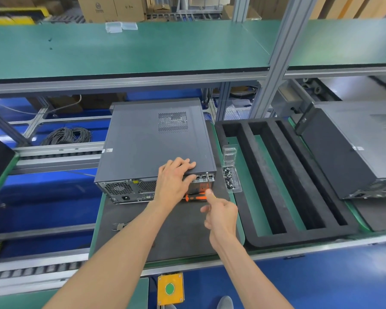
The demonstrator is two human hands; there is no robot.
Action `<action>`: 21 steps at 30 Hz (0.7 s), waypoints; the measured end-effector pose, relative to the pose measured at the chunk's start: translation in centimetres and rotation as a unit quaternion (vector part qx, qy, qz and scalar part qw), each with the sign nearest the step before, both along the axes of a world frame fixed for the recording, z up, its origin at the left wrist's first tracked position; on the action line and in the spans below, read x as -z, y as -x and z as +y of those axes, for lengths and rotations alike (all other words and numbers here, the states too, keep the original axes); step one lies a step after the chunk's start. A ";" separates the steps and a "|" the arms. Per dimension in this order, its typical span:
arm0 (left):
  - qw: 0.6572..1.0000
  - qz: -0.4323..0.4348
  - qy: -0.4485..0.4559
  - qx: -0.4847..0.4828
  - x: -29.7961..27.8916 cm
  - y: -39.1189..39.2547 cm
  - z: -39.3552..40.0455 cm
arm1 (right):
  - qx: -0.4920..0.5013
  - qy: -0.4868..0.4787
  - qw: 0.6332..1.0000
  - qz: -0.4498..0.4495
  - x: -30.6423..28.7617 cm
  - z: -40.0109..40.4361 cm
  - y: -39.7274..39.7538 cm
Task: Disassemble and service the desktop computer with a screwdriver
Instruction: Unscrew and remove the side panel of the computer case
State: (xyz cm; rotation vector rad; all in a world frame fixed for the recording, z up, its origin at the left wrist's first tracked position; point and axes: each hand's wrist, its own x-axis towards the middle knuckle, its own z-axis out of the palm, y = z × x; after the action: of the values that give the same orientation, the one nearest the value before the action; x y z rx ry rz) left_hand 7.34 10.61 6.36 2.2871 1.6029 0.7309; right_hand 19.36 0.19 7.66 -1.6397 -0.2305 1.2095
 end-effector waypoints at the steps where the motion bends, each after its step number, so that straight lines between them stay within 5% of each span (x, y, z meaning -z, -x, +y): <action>1: 1.000 -0.004 0.000 0.001 0.0 0.0 0.0 | 0.005 -0.002 0.999 0.036 0.0 0.1 0.0; 4: 1.000 -0.006 0.004 0.002 -0.1 0.1 -0.1 | -0.011 0.002 0.998 0.058 0.0 0.1 0.0; 9: 1.000 -0.007 0.007 0.002 -0.1 0.0 -0.2 | -0.013 -0.002 0.999 -0.052 0.6 -0.3 0.1; 14: 1.000 -0.008 0.010 0.000 0.0 0.1 -0.1 | -0.007 -0.001 1.000 0.017 0.4 0.1 -0.4; 21: 1.000 -0.011 0.010 0.002 0.0 0.1 -0.1 | -0.029 -0.023 0.999 -0.012 0.0 -0.1 -0.2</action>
State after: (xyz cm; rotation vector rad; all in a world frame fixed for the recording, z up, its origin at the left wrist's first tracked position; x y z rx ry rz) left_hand 7.24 10.51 6.37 2.2603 1.5879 0.7325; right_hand 19.60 0.06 7.66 -1.6184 -0.3192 1.2204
